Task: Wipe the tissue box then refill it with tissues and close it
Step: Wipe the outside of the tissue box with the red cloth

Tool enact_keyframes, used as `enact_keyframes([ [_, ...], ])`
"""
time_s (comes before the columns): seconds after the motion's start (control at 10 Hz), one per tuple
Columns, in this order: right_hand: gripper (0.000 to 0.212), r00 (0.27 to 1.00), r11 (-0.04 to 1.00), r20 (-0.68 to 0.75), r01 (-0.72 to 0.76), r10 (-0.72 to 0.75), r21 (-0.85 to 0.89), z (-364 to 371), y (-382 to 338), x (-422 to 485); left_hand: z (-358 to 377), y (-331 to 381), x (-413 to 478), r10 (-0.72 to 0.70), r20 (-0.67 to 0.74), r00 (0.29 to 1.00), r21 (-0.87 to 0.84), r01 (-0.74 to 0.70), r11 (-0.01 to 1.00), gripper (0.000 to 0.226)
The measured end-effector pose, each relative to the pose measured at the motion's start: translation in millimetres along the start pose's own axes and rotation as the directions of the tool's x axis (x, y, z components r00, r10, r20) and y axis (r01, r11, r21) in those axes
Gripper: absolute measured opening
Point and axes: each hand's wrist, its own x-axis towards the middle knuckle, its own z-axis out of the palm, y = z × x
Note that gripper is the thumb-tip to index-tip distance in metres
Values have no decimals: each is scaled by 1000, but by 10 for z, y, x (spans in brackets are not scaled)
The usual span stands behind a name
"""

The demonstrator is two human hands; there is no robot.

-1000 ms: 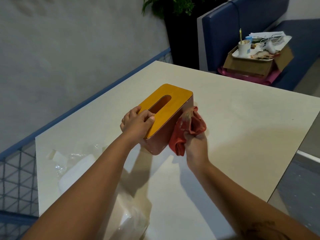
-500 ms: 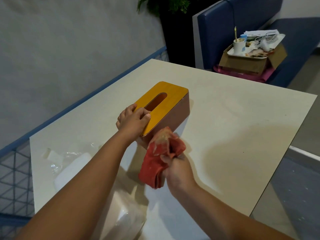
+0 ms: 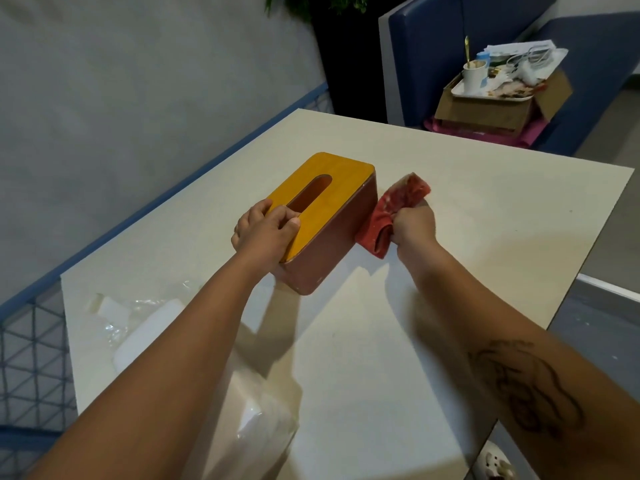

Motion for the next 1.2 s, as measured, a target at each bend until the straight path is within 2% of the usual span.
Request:
enact_keyframes([
  [0.1, 57, 1000, 1000, -2, 5, -5, -3, 36, 40, -5, 2, 0, 2, -1, -1, 1000, 4, 1, 1000, 25],
  [0.2, 55, 1000, 1000, 14, 2, -2, 2, -16, 14, 17, 7, -6, 6, 3, -2, 1000, 11, -3, 1000, 25],
  [0.4, 42, 979, 979, 80, 191, -186, -71, 47, -232, -177, 2, -1, 1, 6, -1, 1000, 11, -6, 1000, 24],
  [0.6, 42, 957, 965, 127, 261, -260, 8, 172, -37, -639, -15, 12, -16, 0, 5, 1000, -10, 0, 1000, 24],
  [0.7, 44, 963, 960, 104, 233, -250, 154, 227, 134, -805, -22, 11, -21, 0, 10, 1000, -24, 0, 1000, 23],
  [0.8, 41, 968, 955, 99, 207, -231, 211, 257, 236, -960, -22, 11, -21, -2, 11, 1000, -28, 2, 1000, 23],
  [1.0, 44, 969, 971, 189, 117, -157, 207, 242, 432, -1238, -22, 15, -23, -8, 2, 1000, -21, 8, 1000, 23],
  [1.1, 47, 956, 986, 292, -26, -23, 163, 170, 507, -1315, -22, 12, -14, -13, 0, 1000, -22, 13, 1000, 22],
  [1.2, 49, 944, 967, 303, -188, 129, 174, 108, 538, -1378, -14, 8, -13, -12, -5, 1000, -18, 12, 1000, 23],
])
